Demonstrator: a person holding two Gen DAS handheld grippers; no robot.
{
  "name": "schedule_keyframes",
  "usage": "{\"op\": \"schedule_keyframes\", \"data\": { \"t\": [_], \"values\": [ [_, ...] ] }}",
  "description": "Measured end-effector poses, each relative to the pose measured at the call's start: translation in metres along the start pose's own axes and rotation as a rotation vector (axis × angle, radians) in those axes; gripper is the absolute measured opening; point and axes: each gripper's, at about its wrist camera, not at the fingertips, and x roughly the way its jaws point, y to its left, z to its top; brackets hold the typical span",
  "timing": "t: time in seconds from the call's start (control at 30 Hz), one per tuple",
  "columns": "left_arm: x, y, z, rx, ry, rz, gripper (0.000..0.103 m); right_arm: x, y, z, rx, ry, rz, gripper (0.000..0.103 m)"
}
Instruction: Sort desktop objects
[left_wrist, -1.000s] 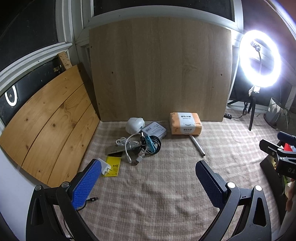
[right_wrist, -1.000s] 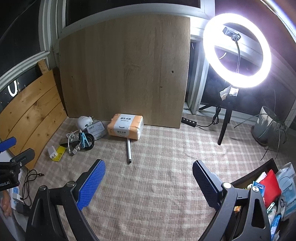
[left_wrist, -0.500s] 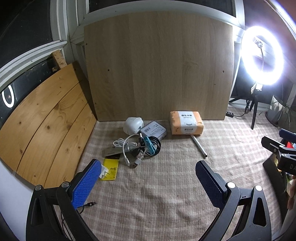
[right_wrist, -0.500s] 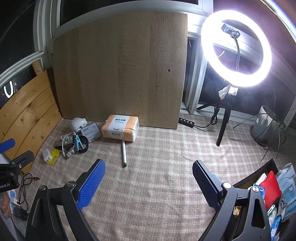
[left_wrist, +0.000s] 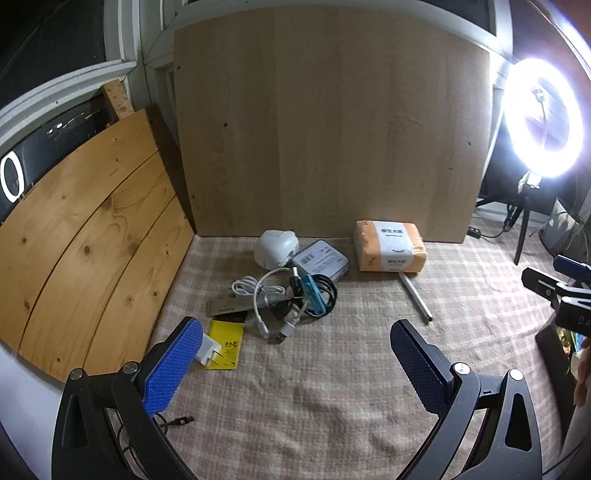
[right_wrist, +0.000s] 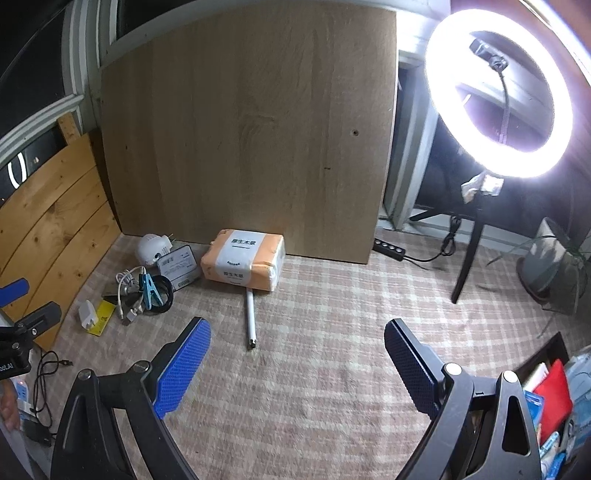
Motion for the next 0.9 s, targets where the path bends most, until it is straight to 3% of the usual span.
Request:
{"op": "schedule_keyframes", "data": {
  "t": [0.43,0.9],
  "values": [
    [0.051,0.029,0.021,-0.041,0.048,-0.01,0.103,0.061,0.008,0.039,-0.056,0.048,0.051,0.093],
    [0.126,-0.04,0.069,0.084,0.064,-0.194,0.103,0.145,-0.007,0.067,0.035,0.182,0.187,0.093]
  ]
}}
